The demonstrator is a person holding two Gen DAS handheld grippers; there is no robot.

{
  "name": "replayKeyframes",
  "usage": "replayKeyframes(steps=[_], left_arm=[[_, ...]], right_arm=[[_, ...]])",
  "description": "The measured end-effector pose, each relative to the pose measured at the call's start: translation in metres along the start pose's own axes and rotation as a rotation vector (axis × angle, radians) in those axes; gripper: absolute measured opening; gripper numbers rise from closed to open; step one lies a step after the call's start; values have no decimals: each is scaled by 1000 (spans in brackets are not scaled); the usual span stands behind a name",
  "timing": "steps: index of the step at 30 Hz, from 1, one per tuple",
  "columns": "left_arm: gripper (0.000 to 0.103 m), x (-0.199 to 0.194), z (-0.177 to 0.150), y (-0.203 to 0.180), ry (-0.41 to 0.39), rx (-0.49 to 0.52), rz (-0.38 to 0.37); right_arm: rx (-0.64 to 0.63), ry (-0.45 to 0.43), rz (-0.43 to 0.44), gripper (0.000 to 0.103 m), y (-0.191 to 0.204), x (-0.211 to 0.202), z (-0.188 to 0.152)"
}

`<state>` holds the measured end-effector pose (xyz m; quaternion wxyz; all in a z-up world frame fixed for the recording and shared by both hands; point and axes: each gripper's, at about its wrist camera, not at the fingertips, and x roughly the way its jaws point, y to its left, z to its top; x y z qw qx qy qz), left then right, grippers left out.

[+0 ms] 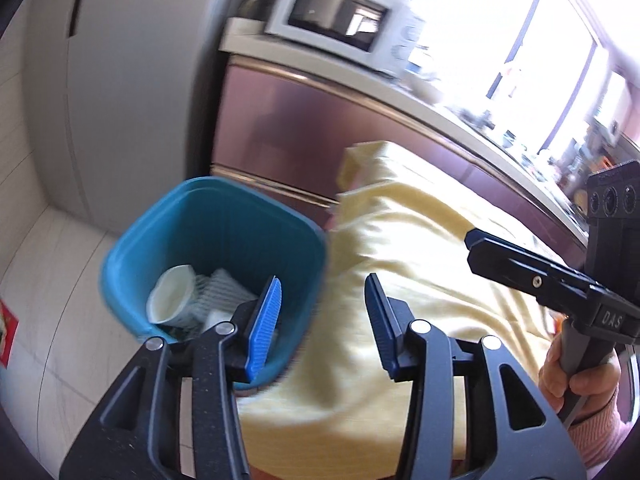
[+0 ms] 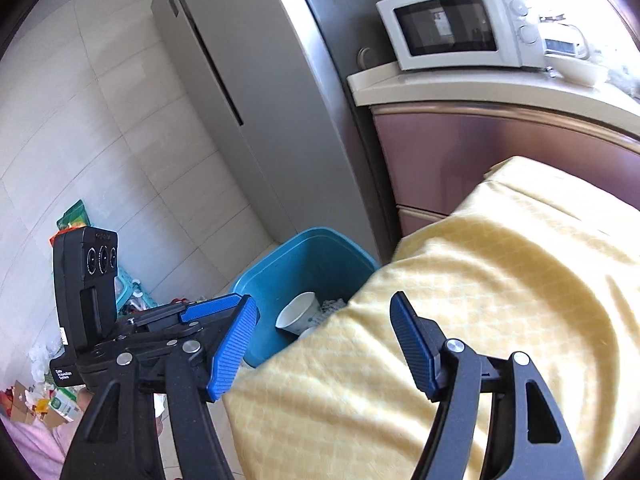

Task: Collect trash
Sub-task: 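Return both tools to the table over the tissue and wrappers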

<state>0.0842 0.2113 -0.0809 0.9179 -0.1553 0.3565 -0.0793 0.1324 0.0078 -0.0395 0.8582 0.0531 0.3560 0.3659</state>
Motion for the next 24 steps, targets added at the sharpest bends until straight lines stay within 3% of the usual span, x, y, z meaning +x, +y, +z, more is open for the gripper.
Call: replayKeyframes(steps=[13, 24], left_arm=[[43, 28, -19, -136, 79, 225, -221], [43, 58, -49, -240, 160, 419, -318]], right_arm=[[125, -132, -189, 67, -62, -121, -48], [290, -212, -382, 67, -128, -200, -99]])
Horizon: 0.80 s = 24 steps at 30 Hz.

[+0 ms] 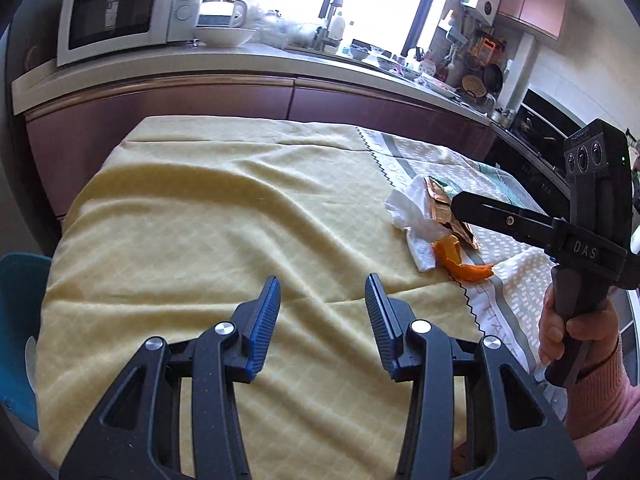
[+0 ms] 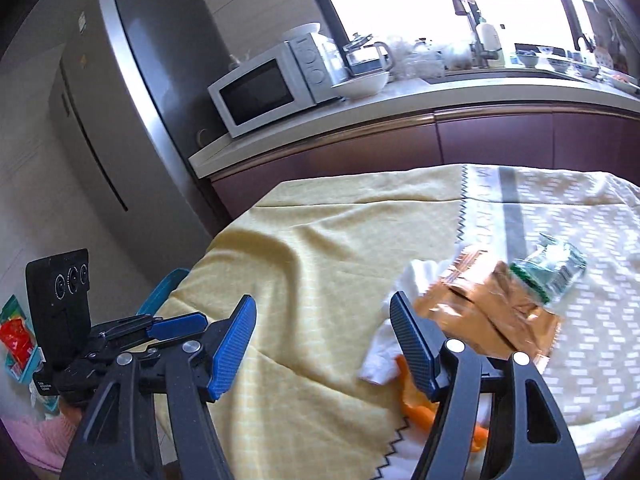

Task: Collect trash
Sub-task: 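Return both tools to the table over the tissue and wrappers, then grasp the white tissue with the left tool while the right tool grasps the clear barcode wrapper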

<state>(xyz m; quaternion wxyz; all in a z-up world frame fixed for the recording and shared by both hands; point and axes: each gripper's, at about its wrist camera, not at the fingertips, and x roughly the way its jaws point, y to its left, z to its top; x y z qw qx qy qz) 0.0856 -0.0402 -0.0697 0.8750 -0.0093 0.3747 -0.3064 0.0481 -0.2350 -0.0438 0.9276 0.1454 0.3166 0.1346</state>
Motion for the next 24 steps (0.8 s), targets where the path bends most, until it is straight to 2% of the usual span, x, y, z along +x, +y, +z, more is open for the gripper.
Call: replayKeyframes(steps=[11, 24], left_arm=[[44, 54, 27, -57, 61, 117, -66], [40, 120, 52, -82, 159, 186, -4]], right_arm=[[126, -43, -111, 67, -74, -24, -6], [190, -42, -157, 67, -121, -22, 4]])
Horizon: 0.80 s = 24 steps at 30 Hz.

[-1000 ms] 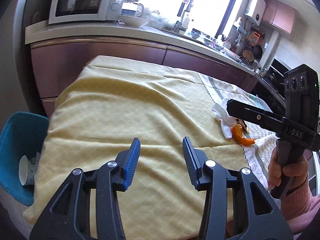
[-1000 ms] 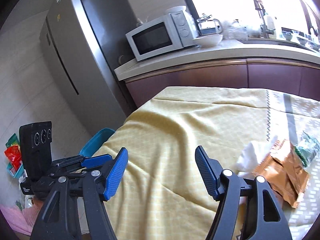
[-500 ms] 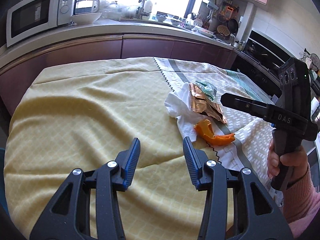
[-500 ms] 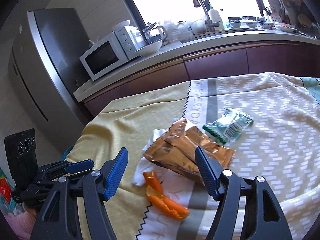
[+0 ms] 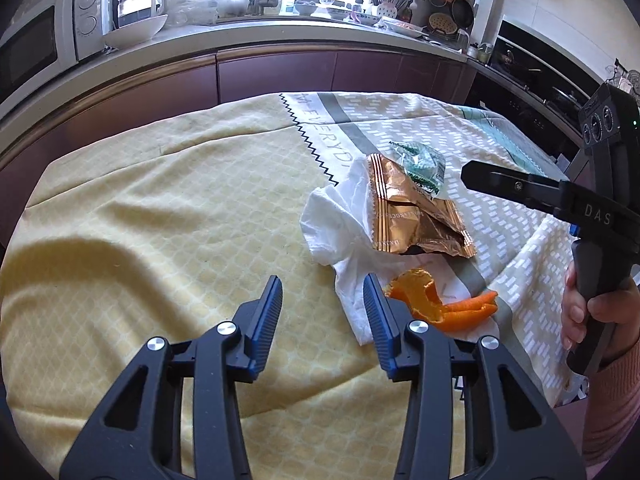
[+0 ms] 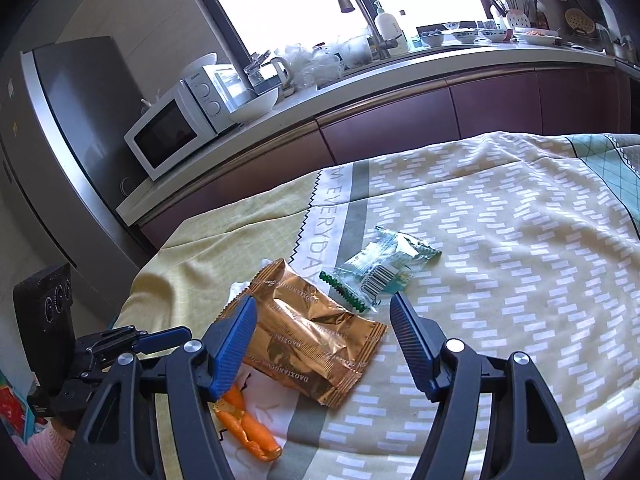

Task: Collect trash
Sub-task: 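Grasp the white tissue with the left tool while the right tool grasps the clear barcode wrapper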

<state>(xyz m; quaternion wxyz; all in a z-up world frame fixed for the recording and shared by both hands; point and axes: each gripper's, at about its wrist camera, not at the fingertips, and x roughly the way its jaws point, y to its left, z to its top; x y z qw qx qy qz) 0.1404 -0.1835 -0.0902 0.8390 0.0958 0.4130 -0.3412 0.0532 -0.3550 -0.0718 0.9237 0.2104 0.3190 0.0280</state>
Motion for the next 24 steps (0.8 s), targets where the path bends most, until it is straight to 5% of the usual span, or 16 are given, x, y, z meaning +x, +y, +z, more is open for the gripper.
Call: replayKeyframes(steps=[9, 15, 24], left_arm=[[40, 25, 8, -6, 35, 18, -6], [5, 28, 12, -8, 31, 17, 37], [3, 10, 5, 12, -21, -61, 60]], right_arm=[[19, 19, 10, 67, -13, 11, 13], [46, 39, -15, 67, -27, 22, 24], [53, 90, -43, 67, -30, 42, 28]])
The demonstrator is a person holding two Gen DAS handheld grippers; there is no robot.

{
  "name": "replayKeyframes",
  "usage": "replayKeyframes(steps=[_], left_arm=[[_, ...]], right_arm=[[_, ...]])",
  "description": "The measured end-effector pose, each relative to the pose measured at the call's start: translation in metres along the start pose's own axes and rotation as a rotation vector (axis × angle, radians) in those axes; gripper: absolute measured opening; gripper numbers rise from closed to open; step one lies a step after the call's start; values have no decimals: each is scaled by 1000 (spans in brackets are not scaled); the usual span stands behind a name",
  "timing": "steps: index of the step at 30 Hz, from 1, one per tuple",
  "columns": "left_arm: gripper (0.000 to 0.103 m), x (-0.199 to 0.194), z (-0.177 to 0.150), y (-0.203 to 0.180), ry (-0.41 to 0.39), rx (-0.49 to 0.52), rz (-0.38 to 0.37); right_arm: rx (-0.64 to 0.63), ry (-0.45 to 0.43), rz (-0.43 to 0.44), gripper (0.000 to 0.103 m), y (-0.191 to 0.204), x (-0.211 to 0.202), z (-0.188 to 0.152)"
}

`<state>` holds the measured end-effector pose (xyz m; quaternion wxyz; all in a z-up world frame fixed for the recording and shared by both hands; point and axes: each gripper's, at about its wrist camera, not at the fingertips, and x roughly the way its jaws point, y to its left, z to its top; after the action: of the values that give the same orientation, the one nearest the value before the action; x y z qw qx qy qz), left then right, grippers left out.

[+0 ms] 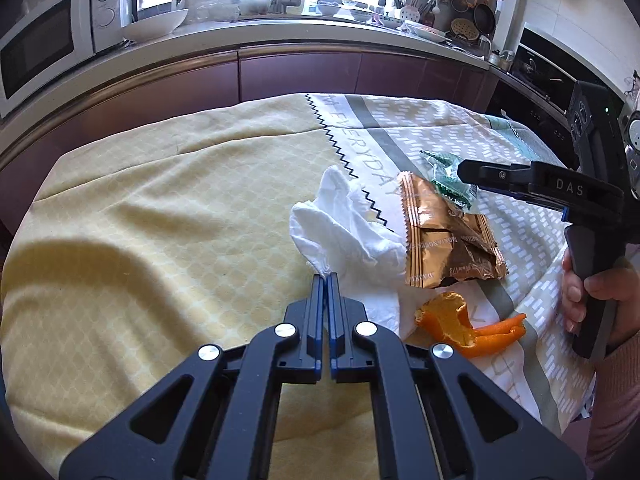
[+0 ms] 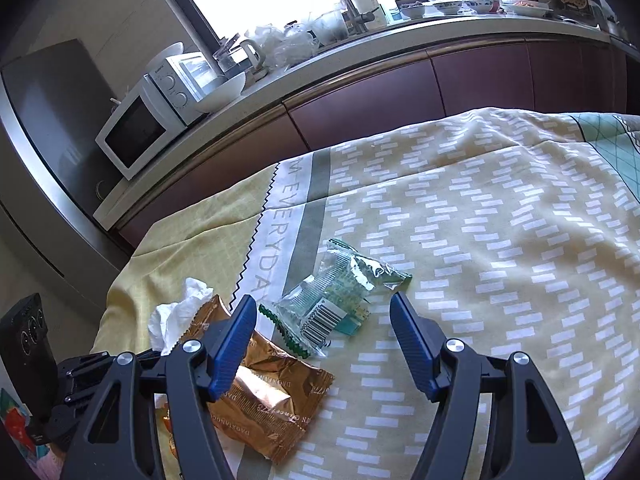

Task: Collect trash
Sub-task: 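Grasp the white tissue with the left tool while the right tool grasps the clear barcode wrapper, then lift the tissue with the left tool while the right tool lifts the clear wrapper toward the bin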

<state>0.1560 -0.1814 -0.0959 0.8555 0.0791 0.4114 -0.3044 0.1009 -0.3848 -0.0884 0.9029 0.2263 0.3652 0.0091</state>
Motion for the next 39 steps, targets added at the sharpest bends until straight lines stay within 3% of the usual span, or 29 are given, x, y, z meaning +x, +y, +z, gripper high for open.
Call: replayKeyframes(steps=[4, 10, 16, 22, 31, 39], left_arm=[[2, -13, -4, 15, -21, -28, 12], [2, -35, -14, 37, -58, -70, 31], [2, -58, -26, 57, -91, -110, 31], [2, -77, -40, 70, -109, -129, 44], [2, -108, -59, 88, -148, -168, 50], [2, -145, -76, 100, -198, -184, 51]], right_arm=[[-5, 11, -21, 65, 1, 8, 0], [-7, 15, -45, 41, 1, 11, 3], [-6, -6, -33, 28, 1, 5, 2], [-25, -45, -19, 26, 10, -7, -2], [-95, -114, 74, 26, 47, -36, -10], [-163, -88, 200, 26, 97, -38, -28]])
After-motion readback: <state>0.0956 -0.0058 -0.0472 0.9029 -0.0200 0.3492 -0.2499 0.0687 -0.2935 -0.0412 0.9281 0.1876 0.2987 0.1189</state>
